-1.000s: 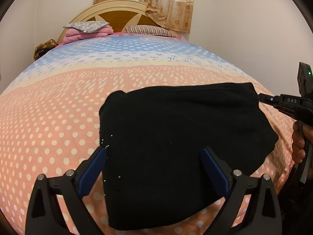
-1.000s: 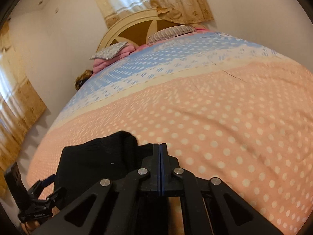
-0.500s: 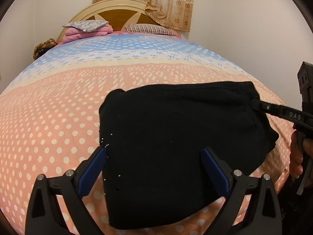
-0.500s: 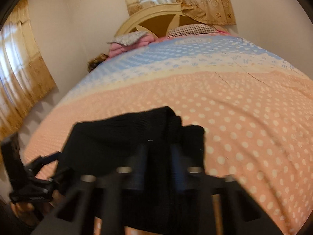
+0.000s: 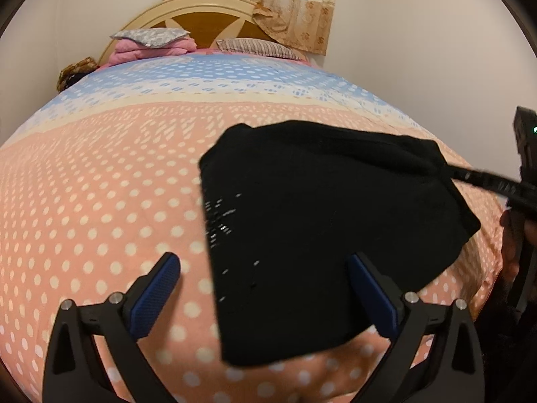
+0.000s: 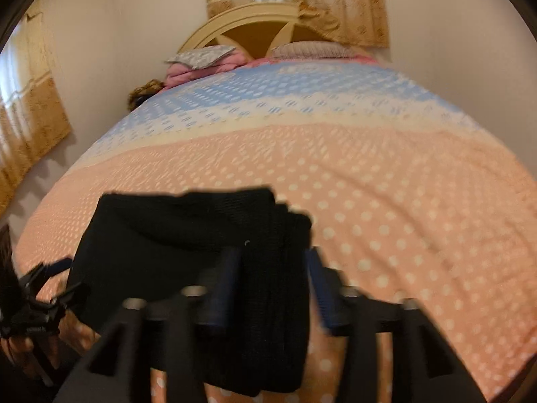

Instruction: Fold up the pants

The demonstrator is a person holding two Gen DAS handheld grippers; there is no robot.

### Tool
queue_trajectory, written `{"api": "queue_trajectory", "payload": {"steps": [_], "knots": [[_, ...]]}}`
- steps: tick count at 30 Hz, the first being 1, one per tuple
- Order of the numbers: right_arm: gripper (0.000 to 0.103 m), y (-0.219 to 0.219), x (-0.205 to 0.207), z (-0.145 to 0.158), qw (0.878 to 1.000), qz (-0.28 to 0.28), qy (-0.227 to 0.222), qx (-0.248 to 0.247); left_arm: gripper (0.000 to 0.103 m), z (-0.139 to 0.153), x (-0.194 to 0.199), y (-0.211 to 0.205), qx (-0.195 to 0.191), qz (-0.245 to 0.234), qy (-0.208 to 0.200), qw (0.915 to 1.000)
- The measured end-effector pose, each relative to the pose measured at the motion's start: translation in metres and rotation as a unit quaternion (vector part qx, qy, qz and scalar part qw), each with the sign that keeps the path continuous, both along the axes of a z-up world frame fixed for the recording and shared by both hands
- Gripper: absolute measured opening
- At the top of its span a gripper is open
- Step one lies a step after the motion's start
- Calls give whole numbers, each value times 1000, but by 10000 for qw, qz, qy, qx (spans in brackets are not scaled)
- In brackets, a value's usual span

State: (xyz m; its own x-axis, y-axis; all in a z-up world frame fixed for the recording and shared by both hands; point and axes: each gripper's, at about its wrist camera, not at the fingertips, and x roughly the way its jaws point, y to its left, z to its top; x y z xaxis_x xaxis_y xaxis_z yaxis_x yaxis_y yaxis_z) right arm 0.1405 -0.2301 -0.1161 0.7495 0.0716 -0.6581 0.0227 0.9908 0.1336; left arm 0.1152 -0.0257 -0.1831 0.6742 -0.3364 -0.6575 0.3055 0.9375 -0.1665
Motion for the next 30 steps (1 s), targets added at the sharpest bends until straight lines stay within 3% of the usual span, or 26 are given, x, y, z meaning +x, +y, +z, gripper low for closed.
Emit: {"api": "queue_trajectory", "payload": {"steps": [3, 6, 9, 16, 19, 20, 21, 22, 24, 27, 30], "knots": [[55, 19, 3, 25, 9993, 213, -310, 84, 103, -4, 0, 7, -223, 18, 98, 9997], [57, 56, 32, 34, 9932, 1078, -186, 406, 103, -6, 0, 6, -293, 1, 144, 9995], [57, 97, 78, 26, 9802, 1839, 360, 634, 103, -8, -1, 5, -337, -25, 152, 9993], [57, 169, 165, -2, 9500, 2505, 1422, 1210, 103, -9, -9, 3, -358, -111, 72, 9993], [56, 201, 172, -19, 9305, 2899, 1963, 1081, 103, -12, -15, 3, -379, -143, 47, 9992], [51, 209, 172, -25, 9272, 2973, 2085, 922, 103, -12, -15, 3, -384, -147, 38, 9991], [30, 215, 172, -27, 9266, 3012, 2114, 778, 103, -12, -16, 3, -392, -154, 25, 9991], [17, 219, 172, -28, 9274, 3033, 2098, 624, 103, -13, -17, 4, -388, -160, 14, 9991], [11, 218, 171, -26, 9329, 2951, 1982, 572, 103, -14, -20, 2, -352, -182, -17, 9992], [10, 205, 178, -35, 9437, 2549, 2014, 631, 103, -15, -21, -1, -273, -204, -34, 9994], [11, 199, 180, -47, 9458, 2470, 2030, 570, 103, -15, -22, -3, -210, -243, -48, 9995]]}}
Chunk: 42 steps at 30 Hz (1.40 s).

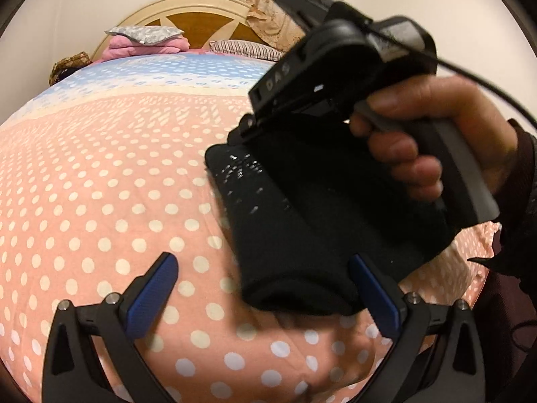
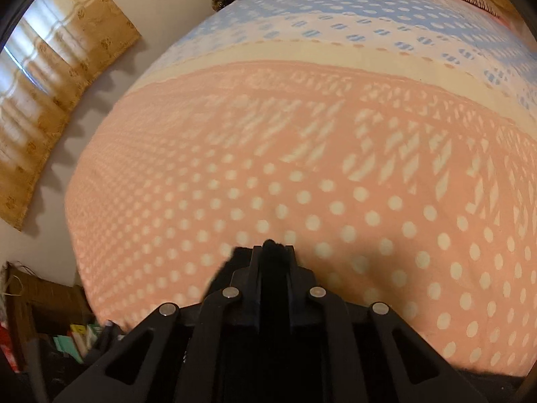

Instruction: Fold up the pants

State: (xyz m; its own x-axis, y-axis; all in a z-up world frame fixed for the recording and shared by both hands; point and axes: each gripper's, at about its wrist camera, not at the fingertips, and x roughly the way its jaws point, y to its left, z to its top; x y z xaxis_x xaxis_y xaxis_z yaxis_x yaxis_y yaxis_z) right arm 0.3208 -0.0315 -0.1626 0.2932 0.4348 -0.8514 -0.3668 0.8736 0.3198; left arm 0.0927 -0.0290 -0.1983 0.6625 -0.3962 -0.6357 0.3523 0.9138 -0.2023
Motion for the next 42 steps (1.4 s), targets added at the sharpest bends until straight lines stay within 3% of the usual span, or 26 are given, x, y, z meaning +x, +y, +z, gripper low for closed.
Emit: {"api": "queue_trajectory", "payload": {"steps": [2, 4, 6, 9, 12, 16, 17, 19, 24, 26, 29, 31, 35, 38, 42], "knots": [[18, -1, -4, 5, 9998, 104, -134, 133, 103, 2, -1, 1, -57, -11, 36, 10000], [47, -11, -12, 17, 9993, -23, -234, 278, 103, 4, -3, 5, -135, 27, 58, 9999], [54, -28, -30, 36, 9971, -257, -613, 378, 103, 6, -7, 12, -114, 160, 7, 9998], [54, -58, -65, 60, 9918, -416, -1041, 617, 103, 4, -12, 27, -40, 445, -2, 9990], [54, -82, -108, 63, 9881, -299, -1063, 1071, 103, 2, -14, 37, -40, 576, -10, 9983], [54, -102, -155, 25, 9933, -540, -828, 591, 103, 2, -16, 34, 90, 632, 11, 9980], [54, -109, -160, 14, 9935, -640, -710, 611, 103, 3, -17, 34, 75, 636, 17, 9979], [54, -135, -181, 11, 9851, -793, -932, 1207, 103, 4, -17, 34, 39, 660, 27, 9978], [55, -188, -207, 20, 9590, -1481, -1345, 2005, 103, 11, -10, 32, 14, 708, -9, 9975], [55, -200, -199, 11, 9629, -1730, -1168, 1709, 103, 11, -6, 26, 86, 663, -25, 9978], [55, -206, -199, 8, 9581, -1737, -1183, 1945, 103, 10, -5, 13, 418, 565, -49, 9975], [55, -198, -201, 19, 9609, -1738, -1453, 1595, 103, 15, -5, 9, 517, 540, -167, 9971], [55, -180, -193, 42, 9612, -1744, -2089, 441, 103, 25, 6, 1, 615, 524, -275, 9963], [55, -173, -173, 49, 9517, -1828, -2450, -282, 103, 26, 18, -8, 905, 531, -303, 9940], [55, -170, -137, 39, 9427, -2133, -2227, -1270, 103, 23, 31, -13, 1065, 483, -206, 9929]]}}
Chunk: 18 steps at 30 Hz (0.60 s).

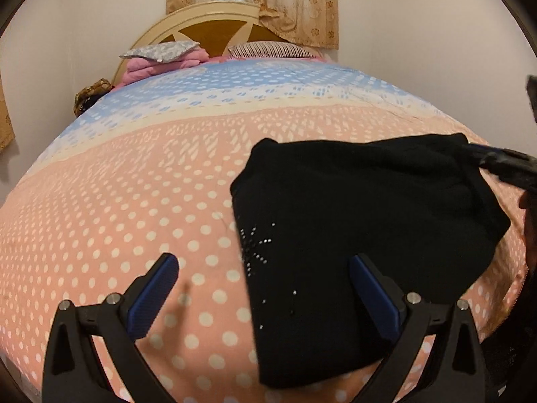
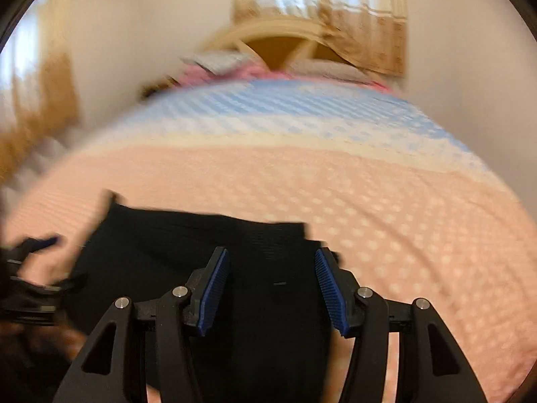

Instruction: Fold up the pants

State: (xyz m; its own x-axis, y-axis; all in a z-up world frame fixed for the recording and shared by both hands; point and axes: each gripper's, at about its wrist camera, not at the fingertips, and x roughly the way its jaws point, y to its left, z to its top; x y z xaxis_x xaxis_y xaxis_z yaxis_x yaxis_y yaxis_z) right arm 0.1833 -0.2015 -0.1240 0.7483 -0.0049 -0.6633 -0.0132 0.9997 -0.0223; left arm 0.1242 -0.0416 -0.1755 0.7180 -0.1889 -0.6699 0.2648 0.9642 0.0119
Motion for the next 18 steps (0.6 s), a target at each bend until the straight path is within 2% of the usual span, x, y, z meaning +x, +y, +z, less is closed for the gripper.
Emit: {"api": "queue_trajectory", "payload": {"steps": [2, 4, 8, 11, 18], "knots": [[57, -4, 8, -8, 9998, -61, 103, 129, 103, -1, 2, 0, -53, 0, 53, 10000], [71, -12, 11, -15, 9997, -167, 118, 160, 103, -3, 3, 1, -101, -12, 100, 9999], [71, -35, 7, -15, 9967, -165, 167, 780, 103, -2, 1, 1, -150, -2, 156, 9998], [71, -39, -2, -14, 9962, -166, 53, 853, 103, -1, 0, -2, -105, 6, 157, 9998], [71, -52, -14, -23, 9934, -219, 104, 1121, 103, 4, 5, -16, 18, -170, 206, 9996]]}}
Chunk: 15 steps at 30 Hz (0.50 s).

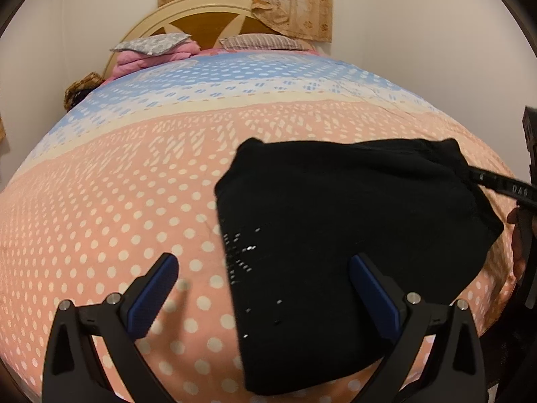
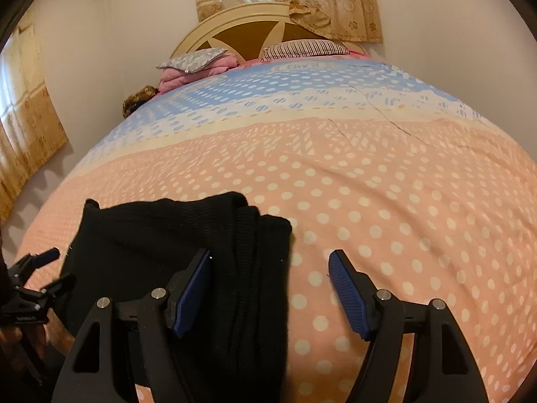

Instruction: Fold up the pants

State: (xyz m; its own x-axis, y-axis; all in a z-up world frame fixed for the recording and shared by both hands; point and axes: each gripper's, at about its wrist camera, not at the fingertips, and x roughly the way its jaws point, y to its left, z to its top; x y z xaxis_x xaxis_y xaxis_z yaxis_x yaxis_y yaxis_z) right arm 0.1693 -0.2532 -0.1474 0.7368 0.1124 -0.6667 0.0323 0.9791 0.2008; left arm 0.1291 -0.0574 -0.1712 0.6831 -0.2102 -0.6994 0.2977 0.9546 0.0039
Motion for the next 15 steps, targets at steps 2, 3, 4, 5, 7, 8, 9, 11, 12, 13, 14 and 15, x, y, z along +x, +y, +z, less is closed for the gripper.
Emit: {"api": "queue_trajectory", "payload": {"steps": [2, 3, 4, 5, 7, 8, 9, 11, 12, 13, 14, 15], "knots": [[71, -2, -5, 1, 9999, 18, -13, 154, 103, 1, 1, -2, 1, -21, -26, 10000], [71, -3, -8, 1, 9995, 75, -4, 311, 103, -1, 3, -2, -36, -54, -3, 10000], [71, -4, -8, 0, 9988, 155, 23, 474, 103, -2, 5, -1, -68, -63, 15, 10000], [71, -5, -9, -1, 9980, 199, 44, 590, 103, -4, 6, 0, -112, -61, 37, 9999], [71, -3, -13, -5, 9990, 135, 55, 418, 103, -9, 9, 3, -307, -50, 124, 9994], [71, -1, -13, -7, 9994, 130, 69, 299, 103, -12, 11, 5, -401, -38, 194, 9990], [71, -1, -14, -9, 9996, 129, 69, 255, 103, -13, 11, 8, -525, -15, 245, 9983], [71, 2, -14, -7, 9997, 109, 85, 190, 103, -15, 11, 11, -647, -12, 299, 9975], [70, 5, -13, -7, 9996, 170, 120, 205, 103, -16, 12, 12, -717, -19, 337, 9969], [70, 7, -12, -8, 9992, 242, 164, 261, 103, -17, 14, 13, -784, -37, 383, 9962], [70, 6, -11, -10, 9989, 282, 212, 309, 103, -18, 17, 15, -848, -58, 449, 9954], [70, 4, -11, -12, 9986, 283, 225, 394, 103, -20, 22, 17, -988, -87, 583, 9934]]}}
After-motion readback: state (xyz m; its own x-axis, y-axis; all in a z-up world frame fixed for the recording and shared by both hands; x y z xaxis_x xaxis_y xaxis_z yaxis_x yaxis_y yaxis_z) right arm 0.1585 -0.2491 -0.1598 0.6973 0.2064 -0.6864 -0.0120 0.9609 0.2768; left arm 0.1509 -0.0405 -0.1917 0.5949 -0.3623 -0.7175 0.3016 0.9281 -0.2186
